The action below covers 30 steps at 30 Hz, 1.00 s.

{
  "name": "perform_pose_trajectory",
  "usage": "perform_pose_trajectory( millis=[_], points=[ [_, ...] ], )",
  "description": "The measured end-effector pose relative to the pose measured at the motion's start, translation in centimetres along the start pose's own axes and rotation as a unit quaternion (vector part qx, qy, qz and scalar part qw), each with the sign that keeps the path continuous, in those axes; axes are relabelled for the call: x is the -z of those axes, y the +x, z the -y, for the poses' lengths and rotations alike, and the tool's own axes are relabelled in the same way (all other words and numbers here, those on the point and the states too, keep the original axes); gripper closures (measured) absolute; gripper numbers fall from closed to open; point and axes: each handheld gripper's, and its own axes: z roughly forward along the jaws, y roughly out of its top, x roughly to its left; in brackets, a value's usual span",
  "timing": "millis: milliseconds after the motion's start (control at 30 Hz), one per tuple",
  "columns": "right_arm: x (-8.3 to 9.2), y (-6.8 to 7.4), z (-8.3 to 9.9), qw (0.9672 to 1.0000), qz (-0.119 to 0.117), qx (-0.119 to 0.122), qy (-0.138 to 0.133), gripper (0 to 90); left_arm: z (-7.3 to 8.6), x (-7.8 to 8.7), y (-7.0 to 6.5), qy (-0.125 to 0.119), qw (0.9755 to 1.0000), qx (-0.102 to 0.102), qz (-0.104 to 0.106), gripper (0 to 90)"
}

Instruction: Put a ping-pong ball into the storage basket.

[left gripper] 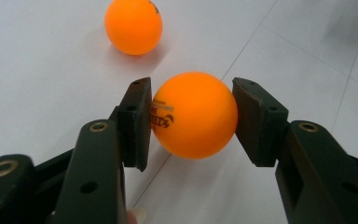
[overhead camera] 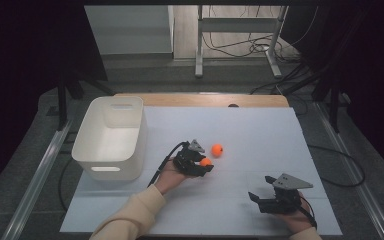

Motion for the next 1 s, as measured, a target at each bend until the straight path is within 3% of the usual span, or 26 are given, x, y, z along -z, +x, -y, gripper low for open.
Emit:
perform_pose_trajectory(
  millis=[1000],
  points=[
    [-0.1, 0.1, 0.0, 1.0000, 0.001, 0.005, 0.005, 15.5, -0.6, 1.6, -0.7, -0.025, 0.9996, -0.012, 0.003, 50.3]
  ],
)
